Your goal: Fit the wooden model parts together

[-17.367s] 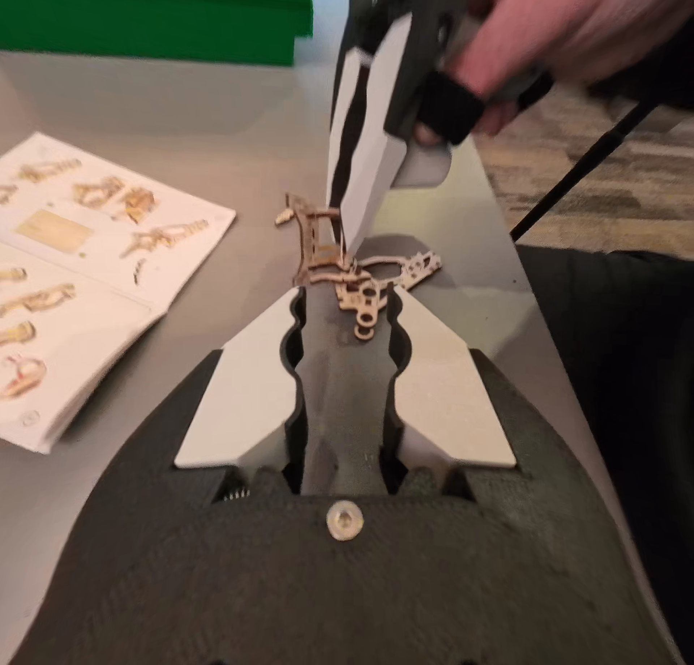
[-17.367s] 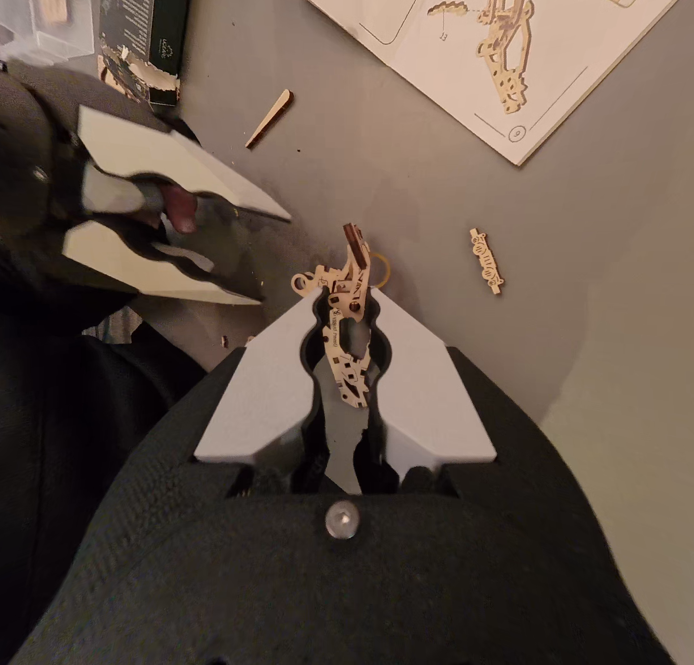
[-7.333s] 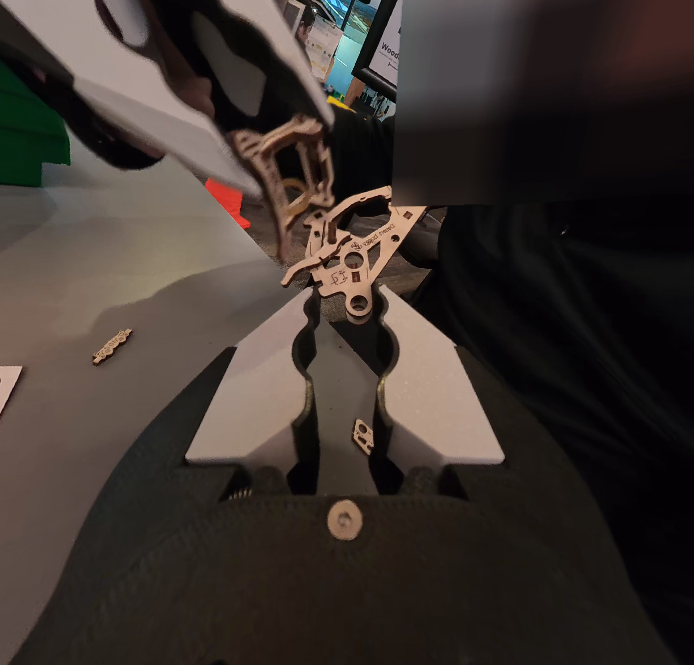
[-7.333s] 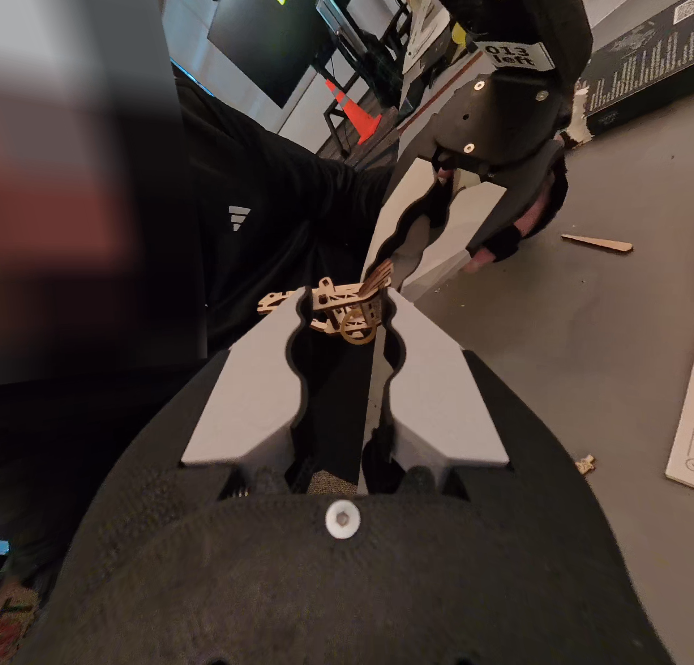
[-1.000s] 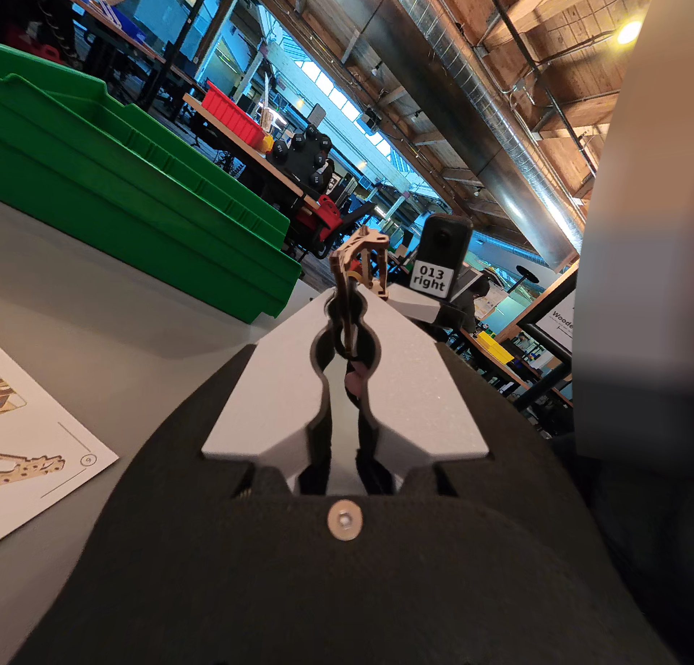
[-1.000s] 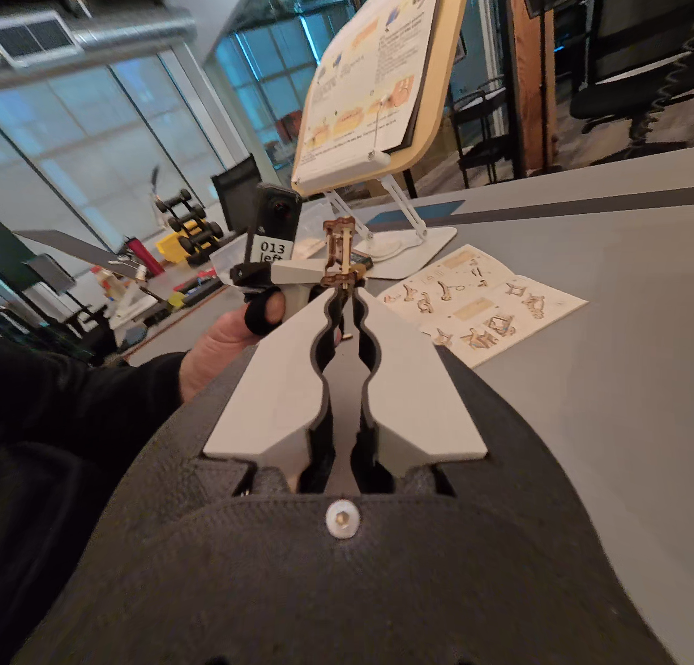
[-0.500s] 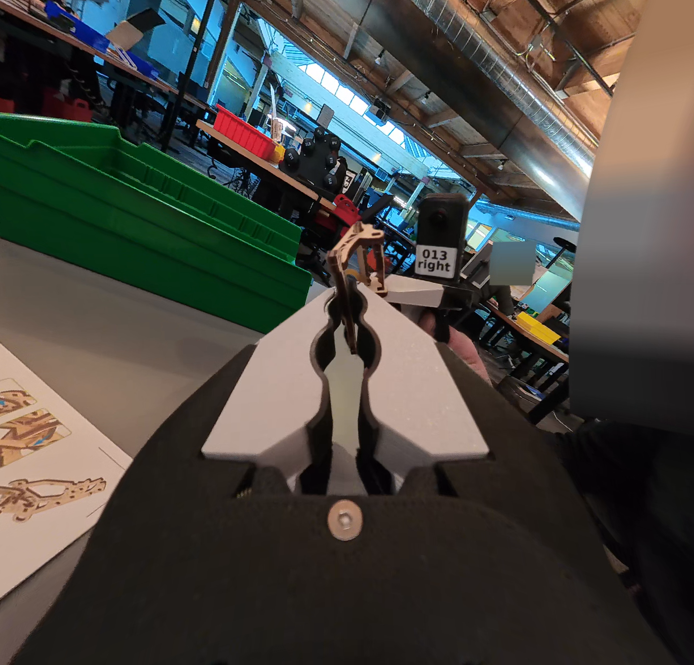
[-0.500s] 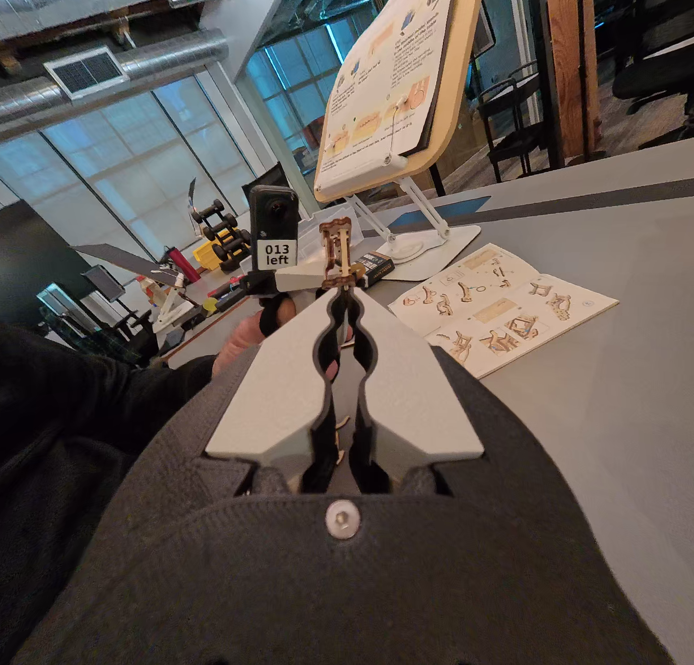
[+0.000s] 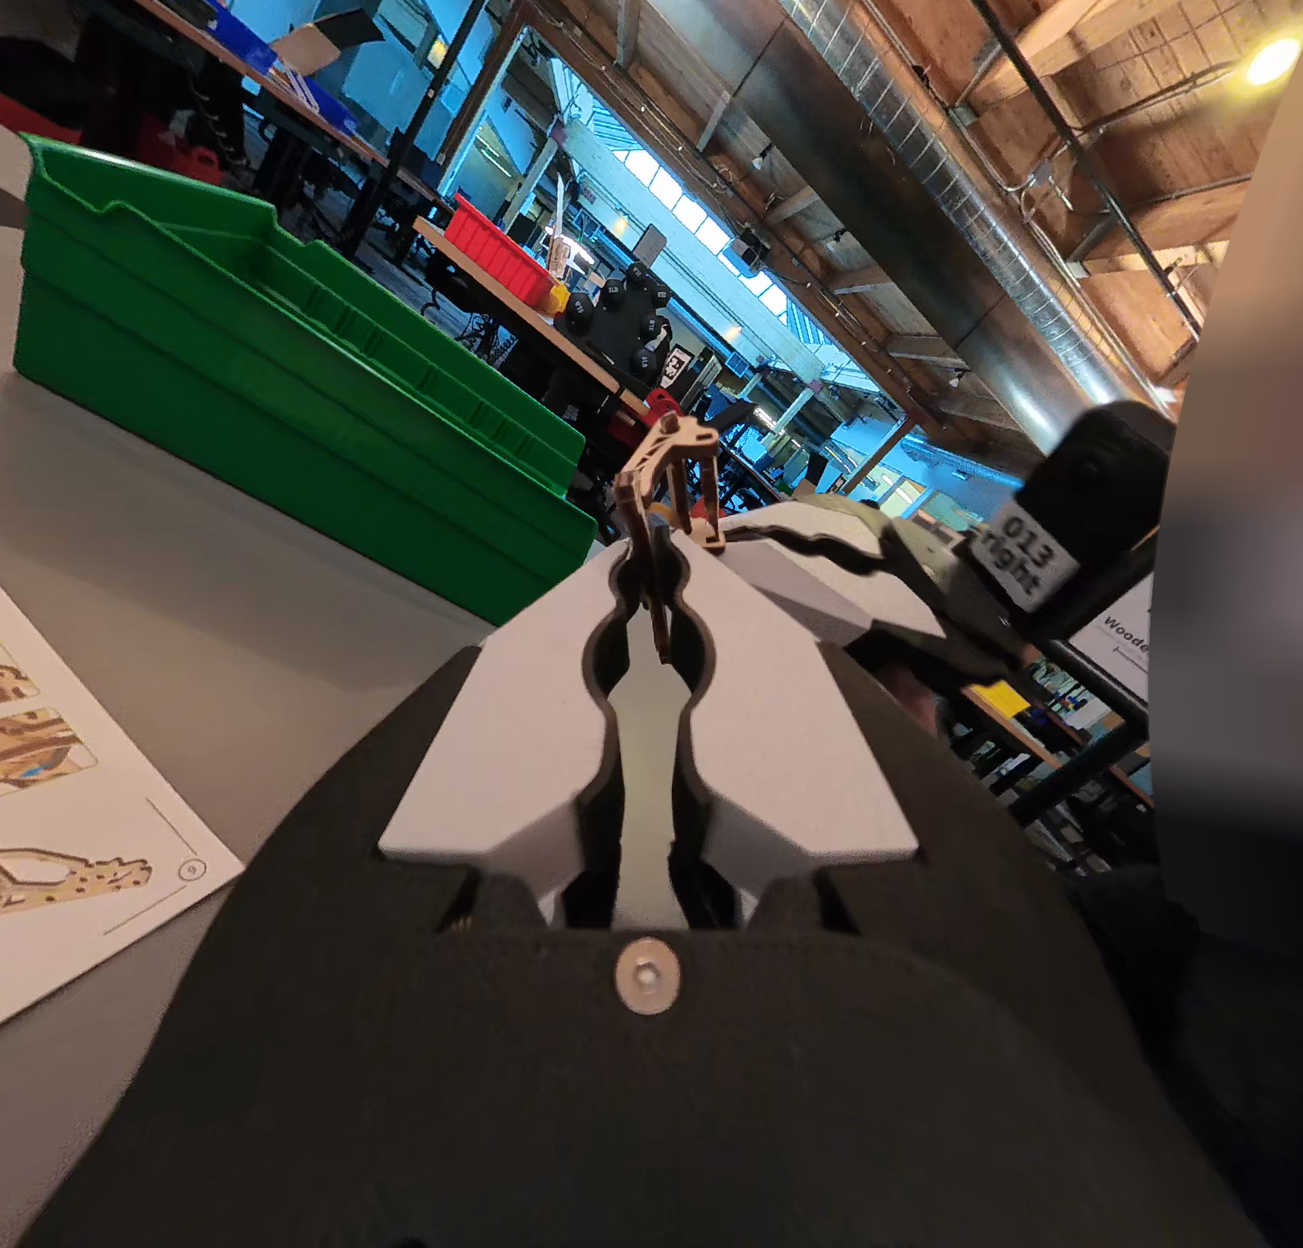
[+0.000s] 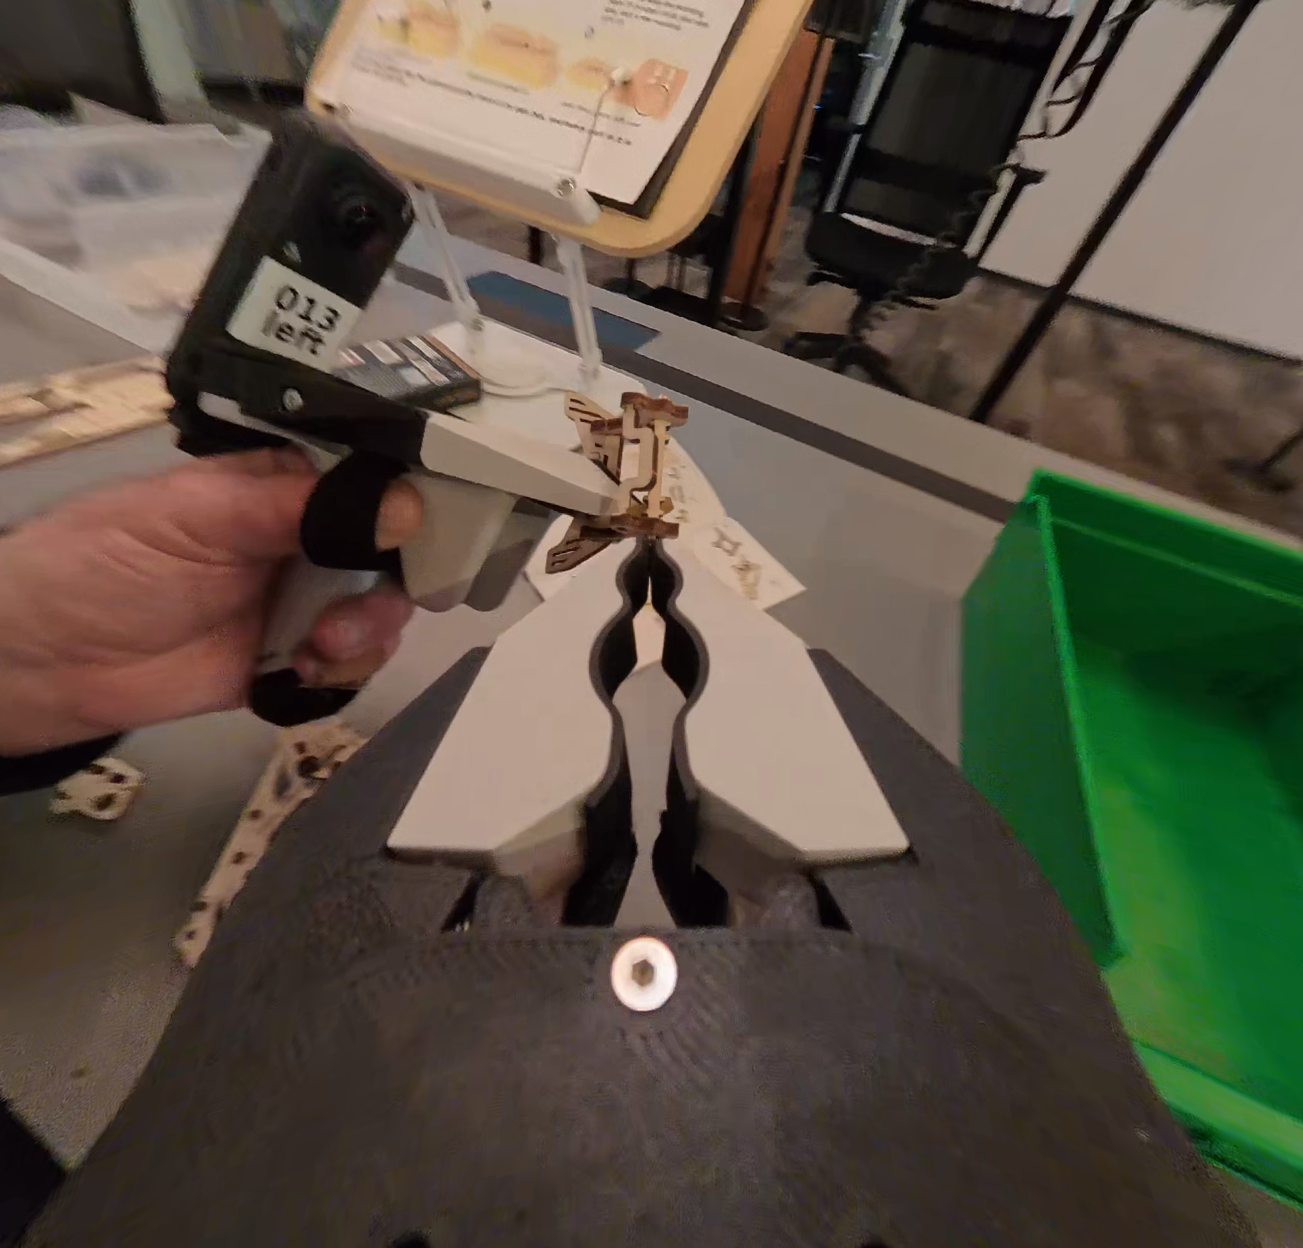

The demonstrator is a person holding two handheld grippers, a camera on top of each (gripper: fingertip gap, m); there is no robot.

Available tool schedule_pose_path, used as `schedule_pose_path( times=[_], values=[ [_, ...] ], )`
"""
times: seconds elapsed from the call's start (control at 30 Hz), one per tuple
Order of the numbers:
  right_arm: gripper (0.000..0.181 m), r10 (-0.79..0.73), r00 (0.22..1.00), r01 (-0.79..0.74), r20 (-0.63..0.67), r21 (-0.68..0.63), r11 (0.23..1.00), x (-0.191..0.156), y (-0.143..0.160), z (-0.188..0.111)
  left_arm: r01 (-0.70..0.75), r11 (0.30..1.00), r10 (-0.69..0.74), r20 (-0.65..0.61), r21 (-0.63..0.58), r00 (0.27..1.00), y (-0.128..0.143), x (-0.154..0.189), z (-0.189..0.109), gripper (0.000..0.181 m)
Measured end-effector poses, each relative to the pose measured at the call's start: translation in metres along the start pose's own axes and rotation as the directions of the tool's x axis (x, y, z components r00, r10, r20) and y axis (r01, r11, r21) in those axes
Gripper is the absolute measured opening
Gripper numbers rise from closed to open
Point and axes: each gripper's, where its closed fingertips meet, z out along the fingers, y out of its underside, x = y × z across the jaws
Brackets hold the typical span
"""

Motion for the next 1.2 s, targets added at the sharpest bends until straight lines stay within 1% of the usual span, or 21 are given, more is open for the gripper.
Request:
schedule_pose_path(
  times=[0.1,0.2,0.27,0.33,0.37,0.4,0.43,0.47,0.5,0.53,0.57,0.6,0.63,0.67,0.7,0.8,0.87,0.9,0.97,1.03,1.2],
  values=[
    [0.0,-0.213,0.966,0.203,-0.143,-0.085,0.976,0.003,0.0,0.0,0.054,0.999,-0.054,-0.001,0.006,0.999,0.0,-0.001,0.001,0.002],
    [0.0,-0.458,0.849,0.418,-0.262,-0.195,0.887,0.004,-0.002,-0.001,0.107,0.994,-0.107,-0.014,0.011,0.994,-0.002,0.0,0.001,0.002],
    [0.0,-0.518,0.807,0.474,-0.282,-0.212,0.854,0.003,-0.005,-0.002,0.116,0.993,-0.116,-0.021,0.008,0.993,-0.004,0.0,0.001,0.002],
    [0.0,-0.561,0.77,0.529,-0.304,-0.186,0.828,0.001,-0.012,-0.006,0.118,0.993,-0.118,-0.017,0.013,0.993,-0.006,-0.003,-0.002,0.002],
    [0.0,-0.585,0.746,0.559,-0.318,-0.176,0.81,0.0,-0.016,-0.009,0.126,0.992,-0.126,-0.034,0.013,0.991,-0.008,-0.003,-0.003,0.002],
    [0.0,-0.583,0.746,0.567,-0.321,-0.154,0.809,0.0,-0.018,-0.011,0.138,0.99,-0.138,-0.053,-0.003,0.989,-0.007,-0.002,-0.003,0.001],
    [0.0,-0.561,0.77,0.551,-0.303,-0.128,0.825,0.003,-0.017,-0.014,0.149,0.988,-0.151,-0.07,-0.027,0.986,-0.005,-0.002,-0.004,0.002],
    [0.0,-0.52,0.812,0.516,-0.265,-0.089,0.852,0.005,-0.016,-0.018,0.163,0.985,-0.167,-0.091,-0.056,0.982,-0.003,0.0,-0.004,0.002],
    [0.008,-0.455,0.868,0.459,-0.201,-0.028,0.888,0.007,-0.018,-0.023,0.164,0.984,-0.171,-0.1,-0.075,0.98,-0.001,0.0,-0.006,0.002],
    [0.016,-0.391,0.916,0.394,-0.088,0.022,0.919,0.004,-0.018,-0.027,0.156,0.984,-0.164,-0.103,-0.087,0.981,-0.001,0.0,-0.007,0.002],
    [0.019,-0.343,0.939,0.343,0.009,0.042,0.938,0.005,-0.018,-0.031,0.155,0.981,-0.169,-0.121,-0.114,0.978,0.001,0.002,-0.008,0.002],
    [0.036,-0.306,0.949,0.303,0.07,0.06,0.951,0.01,-0.019,-0.034,0.16,0.978,-0.179,-0.149,-0.132,0.972,0.001,0.006,-0.009,0.002],
    [0.046,-0.284,0.946,0.274,0.158,0.078,0.958,0.007,-0.019,-0.035,0.161,0.976,-0.186,-0.18,-0.145,0.966,0.001,0.011,-0.009,0.001],
    [0.045,-0.272,0.932,0.253,0.24,0.109,0.961,0.003,-0.021,-0.037,0.164,0.969,-0.202,-0.214,-0.184,0.956,0.005,0.016,-0.009,0.002],
    [0.05,-0.268,0.916,0.234,0.298,0.144,0.961,-0.001,-0.022,-0.036,0.168,0.959,-0.224,-0.251,-0.226,0.942,0.009,0.023,-0.009,0.002],
    [0.056,-0.265,0.859,0.193,0.438,0.202,0.96,-0.016,-0.025,-0.033,0.181,0.947,-0.271,-0.358,-0.265,0.893,0.011,0.04,-0.013,0.002],
    [0.074,-0.255,0.803,0.153,0.539,0.228,0.962,-0.031,-0.026,-0.033,0.179,0.942,-0.283,-0.38,-0.286,0.881,0.015,0.044,-0.014,0.002],
    [0.074,-0.255,0.77,0.134,0.585,0.243,0.961,-0.038,-0.026,-0.035,0.179,0.939,-0.29,-0.397,-0.293,0.871,0.016,0.047,-0.015,0.002],
    [0.07,-0.273,0.738,0.126,0.617,0.272,0.954,-0.042,-0.026,-0.035,0.183,0.934,-0.305,-0.413,-0.309,0.858,0.018,0.049,-0.016,0.002],
    [0.055,-0.286,0.723,0.121,0.628,0.293,0.948,-0.042,-0.028,-0.035,0.186,0.929,-0.317,-0.432,-0.319,0.844,0.02,0.051,-0.017,0.002],
    [0.054,-0.345,0.701,0.185,0.624,0.308,0.933,-0.045,-0.027,-0.033,0.186,0.92,-0.338,-0.459,-0.344,0.822,0.025,0.055,-0.018,0.002]
  ],
)
